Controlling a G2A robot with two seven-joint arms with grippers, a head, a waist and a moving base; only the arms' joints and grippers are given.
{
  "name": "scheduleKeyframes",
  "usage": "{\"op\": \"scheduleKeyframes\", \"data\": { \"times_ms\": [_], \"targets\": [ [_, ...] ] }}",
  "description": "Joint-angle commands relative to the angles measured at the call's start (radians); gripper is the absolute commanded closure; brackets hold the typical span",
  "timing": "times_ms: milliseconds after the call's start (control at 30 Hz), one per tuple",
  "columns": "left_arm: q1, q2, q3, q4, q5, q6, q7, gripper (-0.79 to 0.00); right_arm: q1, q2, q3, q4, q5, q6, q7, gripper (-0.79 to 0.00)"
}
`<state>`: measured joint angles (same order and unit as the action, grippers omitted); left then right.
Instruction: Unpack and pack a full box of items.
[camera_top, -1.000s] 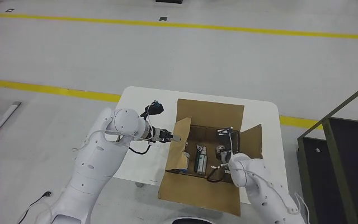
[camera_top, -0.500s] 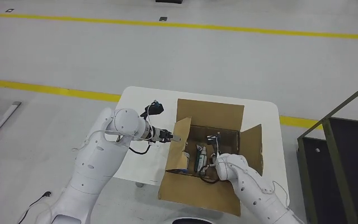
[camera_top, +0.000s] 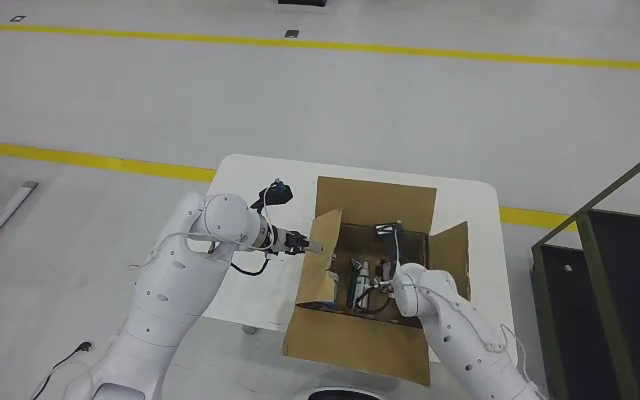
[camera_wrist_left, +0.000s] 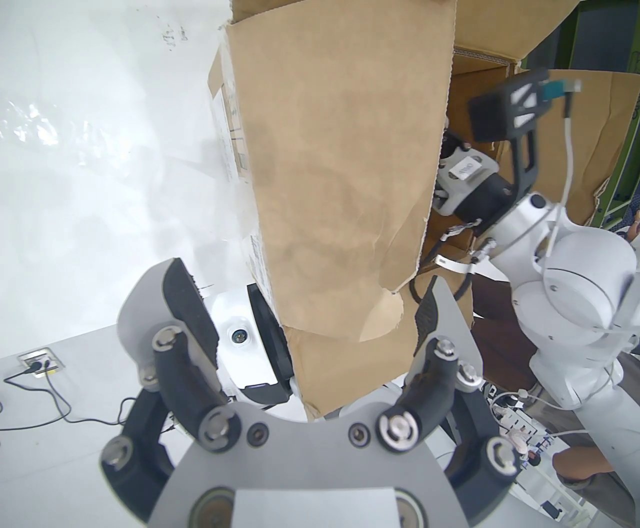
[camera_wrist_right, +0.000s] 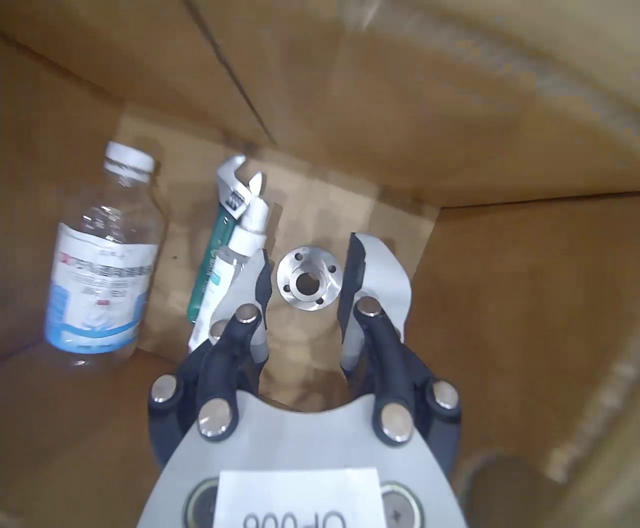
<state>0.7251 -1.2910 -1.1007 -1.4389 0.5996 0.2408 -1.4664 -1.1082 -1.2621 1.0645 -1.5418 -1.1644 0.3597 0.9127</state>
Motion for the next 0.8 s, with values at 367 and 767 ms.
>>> {"op": "scheduleKeyframes", "data": {
  "times_ms": [367,767],
  "targets": [
    [0.000,0.000,0.000,0.000,0.000,0.000,0.000,-0.785,-0.402,0.049,0.578,-0.562,0.362,-0.208,-0.342,0.000],
    [0.000,0.000,0.000,0.000,0.000,0.000,0.000,-0.785,-0.536,0.039,0.780,-0.321,0.574,-0.236,-0.552,0.000]
  ]
}}
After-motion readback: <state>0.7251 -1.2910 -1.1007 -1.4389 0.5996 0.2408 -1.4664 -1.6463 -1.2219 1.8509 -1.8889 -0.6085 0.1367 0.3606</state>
